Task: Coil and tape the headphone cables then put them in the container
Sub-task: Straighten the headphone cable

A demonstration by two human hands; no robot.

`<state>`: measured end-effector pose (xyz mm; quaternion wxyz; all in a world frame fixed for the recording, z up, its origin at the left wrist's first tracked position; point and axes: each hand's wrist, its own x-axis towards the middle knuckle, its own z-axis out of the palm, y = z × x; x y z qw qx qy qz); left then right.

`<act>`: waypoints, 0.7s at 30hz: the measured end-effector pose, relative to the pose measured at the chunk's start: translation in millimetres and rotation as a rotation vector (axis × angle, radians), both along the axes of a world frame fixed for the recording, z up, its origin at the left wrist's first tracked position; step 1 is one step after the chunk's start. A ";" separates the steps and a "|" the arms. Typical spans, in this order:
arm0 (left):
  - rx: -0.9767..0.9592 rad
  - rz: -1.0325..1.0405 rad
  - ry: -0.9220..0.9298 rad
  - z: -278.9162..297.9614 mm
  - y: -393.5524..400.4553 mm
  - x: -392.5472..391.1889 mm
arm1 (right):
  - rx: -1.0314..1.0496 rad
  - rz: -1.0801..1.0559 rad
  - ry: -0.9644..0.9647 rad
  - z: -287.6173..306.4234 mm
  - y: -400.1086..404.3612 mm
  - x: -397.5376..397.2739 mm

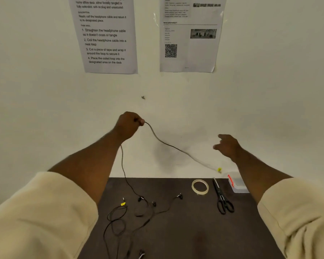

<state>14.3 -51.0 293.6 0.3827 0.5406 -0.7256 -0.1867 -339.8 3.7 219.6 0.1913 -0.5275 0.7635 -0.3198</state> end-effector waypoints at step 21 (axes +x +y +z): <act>0.377 -0.356 -0.037 9.2 19.1 -46.5 | -0.216 0.524 -0.576 52.1 7.7 130.9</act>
